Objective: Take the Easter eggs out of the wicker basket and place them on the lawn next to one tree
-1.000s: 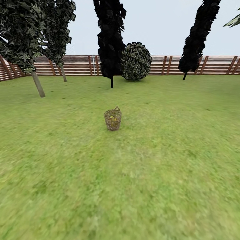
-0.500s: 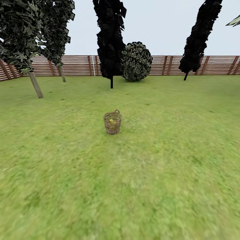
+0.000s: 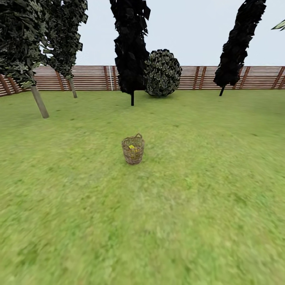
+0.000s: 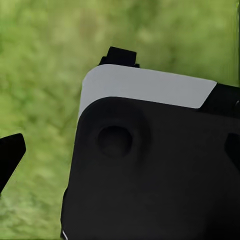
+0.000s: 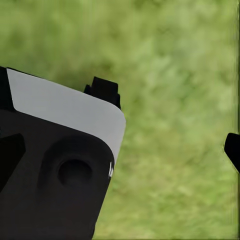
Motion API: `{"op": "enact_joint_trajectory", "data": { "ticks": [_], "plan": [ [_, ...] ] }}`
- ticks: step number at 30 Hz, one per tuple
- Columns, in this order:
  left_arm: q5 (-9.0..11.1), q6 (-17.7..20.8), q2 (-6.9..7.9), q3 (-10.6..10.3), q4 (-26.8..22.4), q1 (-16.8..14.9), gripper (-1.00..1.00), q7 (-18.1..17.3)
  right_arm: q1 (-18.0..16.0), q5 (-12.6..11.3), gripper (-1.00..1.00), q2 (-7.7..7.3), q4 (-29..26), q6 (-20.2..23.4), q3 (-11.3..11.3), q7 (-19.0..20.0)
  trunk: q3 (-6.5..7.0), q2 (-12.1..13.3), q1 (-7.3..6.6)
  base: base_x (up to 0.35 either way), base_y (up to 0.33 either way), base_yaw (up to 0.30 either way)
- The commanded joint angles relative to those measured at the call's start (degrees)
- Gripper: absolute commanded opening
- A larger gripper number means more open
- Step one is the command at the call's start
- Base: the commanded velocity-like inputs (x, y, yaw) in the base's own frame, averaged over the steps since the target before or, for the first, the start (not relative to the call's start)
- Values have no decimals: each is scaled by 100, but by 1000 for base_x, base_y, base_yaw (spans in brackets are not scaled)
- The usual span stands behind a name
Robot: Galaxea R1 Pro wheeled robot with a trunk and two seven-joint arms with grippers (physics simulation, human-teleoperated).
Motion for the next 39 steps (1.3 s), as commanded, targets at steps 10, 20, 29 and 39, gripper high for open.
{"op": "enact_joint_trajectory", "data": {
  "ticks": [10,20,29,39],
  "plan": [
    [32,20,15,22,-17,1,100,18,-5,7,100,0,6,13,43,0,-5,-2,3,336,0,0],
    [-1,-13,-54,-9,-12,1,100,-7,-4,-3,100,0,14,21,43,0,-5,-2,3,82,-108,137],
    [-11,-11,-63,-18,-8,-1,100,-8,-6,1,100,0,15,21,43,0,-5,-2,3,116,-325,289],
    [-12,-10,-64,-18,-5,0,100,-8,-2,1,100,0,15,21,43,0,-5,-2,3,139,-332,292]
  ]
}}
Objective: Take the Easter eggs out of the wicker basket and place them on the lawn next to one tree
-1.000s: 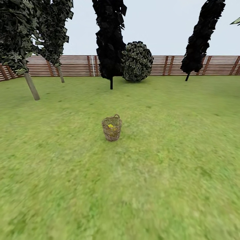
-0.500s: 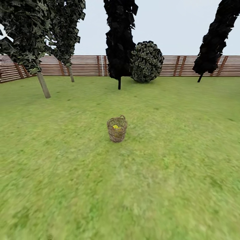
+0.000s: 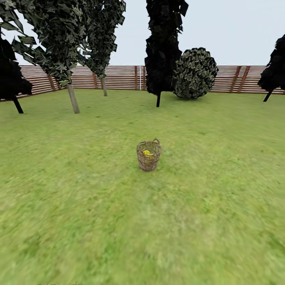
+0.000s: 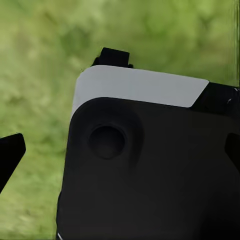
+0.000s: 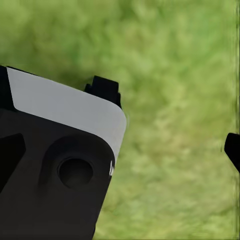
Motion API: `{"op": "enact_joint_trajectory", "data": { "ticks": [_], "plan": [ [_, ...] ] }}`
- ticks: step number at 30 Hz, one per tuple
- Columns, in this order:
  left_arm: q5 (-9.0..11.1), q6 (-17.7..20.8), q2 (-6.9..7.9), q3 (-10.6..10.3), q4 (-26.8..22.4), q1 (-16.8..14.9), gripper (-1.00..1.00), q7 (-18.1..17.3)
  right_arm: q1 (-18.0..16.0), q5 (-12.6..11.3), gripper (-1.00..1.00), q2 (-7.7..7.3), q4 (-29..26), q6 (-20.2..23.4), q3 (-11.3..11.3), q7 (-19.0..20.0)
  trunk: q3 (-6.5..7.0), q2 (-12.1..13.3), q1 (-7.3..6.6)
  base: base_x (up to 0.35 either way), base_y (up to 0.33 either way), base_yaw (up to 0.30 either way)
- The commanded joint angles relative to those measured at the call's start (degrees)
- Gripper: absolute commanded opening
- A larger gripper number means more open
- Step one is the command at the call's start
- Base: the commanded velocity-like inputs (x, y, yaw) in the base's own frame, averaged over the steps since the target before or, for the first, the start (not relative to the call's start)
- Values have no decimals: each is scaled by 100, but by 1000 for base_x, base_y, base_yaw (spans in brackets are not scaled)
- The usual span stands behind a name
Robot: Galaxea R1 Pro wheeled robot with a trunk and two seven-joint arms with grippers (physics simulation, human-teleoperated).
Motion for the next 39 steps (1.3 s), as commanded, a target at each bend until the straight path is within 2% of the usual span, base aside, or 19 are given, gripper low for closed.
{"op": "enact_joint_trajectory", "data": {
  "ticks": [1,19,39],
  "plan": [
    [28,33,-3,24,-13,-1,100,21,-4,16,100,0,4,12,44,0,-5,-2,1,157,-326,292],
    [12,27,-3,17,-13,0,100,30,-4,16,100,0,4,12,44,0,-5,-2,1,245,-265,284],
    [10,24,-3,15,-13,0,100,30,-4,9,100,-2,4,12,44,0,-5,-2,1,270,-245,13]
  ]
}}
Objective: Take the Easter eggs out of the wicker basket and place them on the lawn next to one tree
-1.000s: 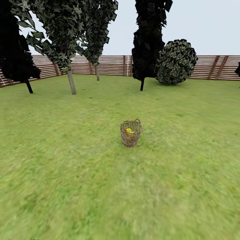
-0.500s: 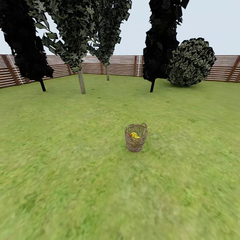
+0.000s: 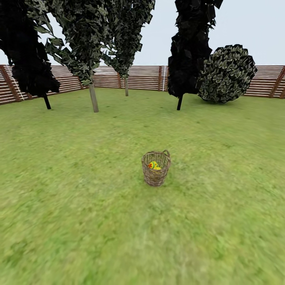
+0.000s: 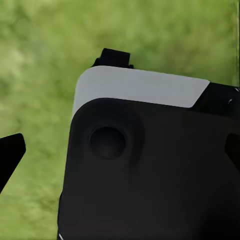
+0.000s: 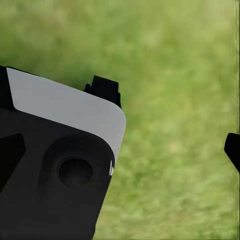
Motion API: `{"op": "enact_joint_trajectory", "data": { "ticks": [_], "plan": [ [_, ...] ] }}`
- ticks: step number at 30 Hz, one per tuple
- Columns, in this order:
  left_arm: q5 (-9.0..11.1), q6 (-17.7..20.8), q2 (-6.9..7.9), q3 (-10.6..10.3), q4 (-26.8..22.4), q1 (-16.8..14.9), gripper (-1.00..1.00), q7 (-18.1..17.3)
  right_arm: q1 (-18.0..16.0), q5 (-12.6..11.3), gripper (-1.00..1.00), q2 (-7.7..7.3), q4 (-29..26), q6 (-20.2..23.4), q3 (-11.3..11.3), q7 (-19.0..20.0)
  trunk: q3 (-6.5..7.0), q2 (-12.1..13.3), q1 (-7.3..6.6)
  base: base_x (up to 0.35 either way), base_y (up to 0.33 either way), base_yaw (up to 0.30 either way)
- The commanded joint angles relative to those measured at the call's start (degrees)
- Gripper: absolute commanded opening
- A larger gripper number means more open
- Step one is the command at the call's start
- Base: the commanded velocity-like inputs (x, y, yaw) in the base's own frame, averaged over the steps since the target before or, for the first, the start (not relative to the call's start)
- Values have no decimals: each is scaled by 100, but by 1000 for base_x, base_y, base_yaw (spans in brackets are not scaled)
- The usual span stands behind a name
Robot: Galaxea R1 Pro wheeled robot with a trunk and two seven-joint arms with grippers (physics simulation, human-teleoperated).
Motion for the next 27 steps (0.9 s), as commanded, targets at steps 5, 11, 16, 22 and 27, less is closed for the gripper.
{"op": "enact_joint_trajectory", "data": {
  "ticks": [5,11,16,22,27],
  "plan": [
    [26,28,-3,26,-14,-1,100,26,-6,20,100,0,7,12,44,0,-5,-2,3,312,-129,0],
    [26,25,4,26,-18,0,100,28,-6,21,100,-1,4,12,44,0,-5,-2,3,334,-16,0],
    [26,25,1,26,-22,1,100,28,-6,15,100,-5,-1,12,44,0,-5,-2,3,338,-1,0],
    [18,25,-2,26,-17,1,100,28,-6,18,100,1,6,12,44,0,-5,-2,3,339,0,0],
    [17,25,-3,26,-17,1,100,28,-6,15,100,2,6,12,44,0,-5,-2,3,339,0,0]
  ]
}}
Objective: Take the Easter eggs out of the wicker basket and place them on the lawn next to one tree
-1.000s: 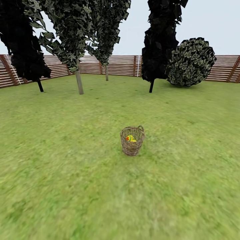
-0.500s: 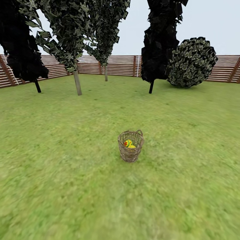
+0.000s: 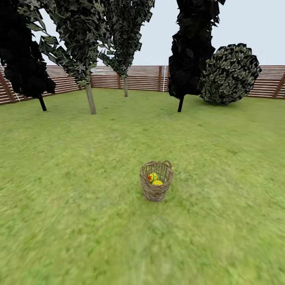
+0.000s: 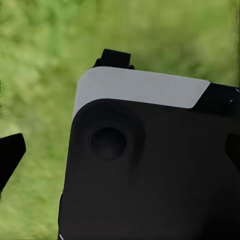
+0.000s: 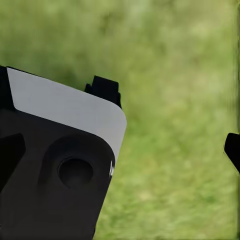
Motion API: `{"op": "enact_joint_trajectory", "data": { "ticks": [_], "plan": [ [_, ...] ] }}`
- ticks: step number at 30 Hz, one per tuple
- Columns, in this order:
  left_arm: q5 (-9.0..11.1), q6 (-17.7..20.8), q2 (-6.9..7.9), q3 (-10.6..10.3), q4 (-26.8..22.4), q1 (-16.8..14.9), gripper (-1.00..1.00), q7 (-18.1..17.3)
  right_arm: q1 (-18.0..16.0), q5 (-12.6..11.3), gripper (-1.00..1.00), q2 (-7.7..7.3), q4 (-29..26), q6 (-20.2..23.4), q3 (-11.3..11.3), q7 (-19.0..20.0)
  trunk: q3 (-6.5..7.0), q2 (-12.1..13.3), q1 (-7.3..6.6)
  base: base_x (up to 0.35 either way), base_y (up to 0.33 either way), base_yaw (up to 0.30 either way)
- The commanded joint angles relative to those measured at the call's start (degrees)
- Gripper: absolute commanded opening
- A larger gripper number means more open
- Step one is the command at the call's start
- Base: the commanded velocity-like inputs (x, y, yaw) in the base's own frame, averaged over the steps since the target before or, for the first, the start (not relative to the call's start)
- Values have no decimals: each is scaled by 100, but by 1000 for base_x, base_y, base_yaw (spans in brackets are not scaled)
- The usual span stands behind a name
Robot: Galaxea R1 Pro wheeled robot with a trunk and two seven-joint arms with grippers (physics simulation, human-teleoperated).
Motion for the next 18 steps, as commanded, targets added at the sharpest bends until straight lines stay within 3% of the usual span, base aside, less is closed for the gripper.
{"op": "enact_joint_trajectory", "data": {
  "ticks": [1,18],
  "plan": [
    [25,33,-3,26,-13,0,100,17,-6,16,100,0,7,13,44,0,-5,-2,3,339,0,0],
    [25,32,-3,25,-13,0,100,17,-6,15,100,0,7,13,44,0,-5,-2,3,339,0,0]
  ]
}}
